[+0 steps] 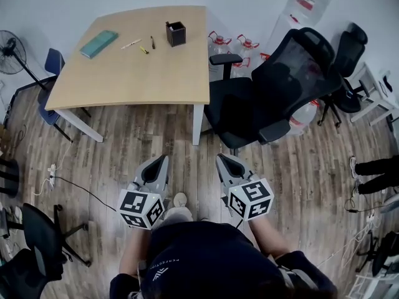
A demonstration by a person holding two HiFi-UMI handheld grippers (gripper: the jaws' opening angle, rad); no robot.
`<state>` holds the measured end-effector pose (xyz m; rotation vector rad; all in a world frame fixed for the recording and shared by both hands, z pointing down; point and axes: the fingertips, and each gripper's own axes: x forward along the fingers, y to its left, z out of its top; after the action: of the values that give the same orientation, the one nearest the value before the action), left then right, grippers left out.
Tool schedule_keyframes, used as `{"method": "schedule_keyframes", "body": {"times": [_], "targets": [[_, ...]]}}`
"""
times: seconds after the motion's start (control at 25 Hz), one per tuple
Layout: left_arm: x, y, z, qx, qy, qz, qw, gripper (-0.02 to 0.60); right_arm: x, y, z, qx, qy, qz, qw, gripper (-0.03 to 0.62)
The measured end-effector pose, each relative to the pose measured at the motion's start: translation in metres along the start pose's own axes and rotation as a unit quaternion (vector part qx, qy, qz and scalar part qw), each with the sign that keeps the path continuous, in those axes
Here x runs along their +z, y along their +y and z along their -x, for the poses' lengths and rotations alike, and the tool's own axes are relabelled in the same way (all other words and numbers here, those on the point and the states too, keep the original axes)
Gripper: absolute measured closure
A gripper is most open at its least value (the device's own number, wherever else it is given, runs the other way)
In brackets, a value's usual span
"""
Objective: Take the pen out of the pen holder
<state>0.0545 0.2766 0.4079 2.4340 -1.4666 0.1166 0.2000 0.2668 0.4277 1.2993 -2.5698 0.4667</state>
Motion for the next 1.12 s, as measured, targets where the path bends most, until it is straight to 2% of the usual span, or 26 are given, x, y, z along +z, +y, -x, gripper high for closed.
{"method": "schedule_keyframes", "body": {"times": [0.2,0.52,0.64,0.84,1.12], "targets": [[0.015,0.043,-0.014,0.004,-0.010,-0.002,0.9999,0.578,0.018,0.003,-0.043,-0.008,0.000,0.006,1.000,0.592],[0.025,0.110,-0.025,0.024,-0.001,-0.004,0.9997,0.577,0.038,0.022,-0.112,0.018,0.017,0.006,1.000,0.592],[0.027,0.124,-0.028,0.016,0.009,-0.005,0.9998,0.577,0.040,0.034,-0.132,0.036,0.026,0.001,0.999,0.592],[0.032,0.148,-0.041,0.010,0.020,-0.018,0.9996,0.577,0.046,0.036,-0.159,0.042,0.034,0.004,0.999,0.592],[0.044,0.170,-0.080,0.030,0.025,-0.018,0.9991,0.577,0.066,0.008,-0.199,0.051,0.039,0.014,0.998,0.592]]}}
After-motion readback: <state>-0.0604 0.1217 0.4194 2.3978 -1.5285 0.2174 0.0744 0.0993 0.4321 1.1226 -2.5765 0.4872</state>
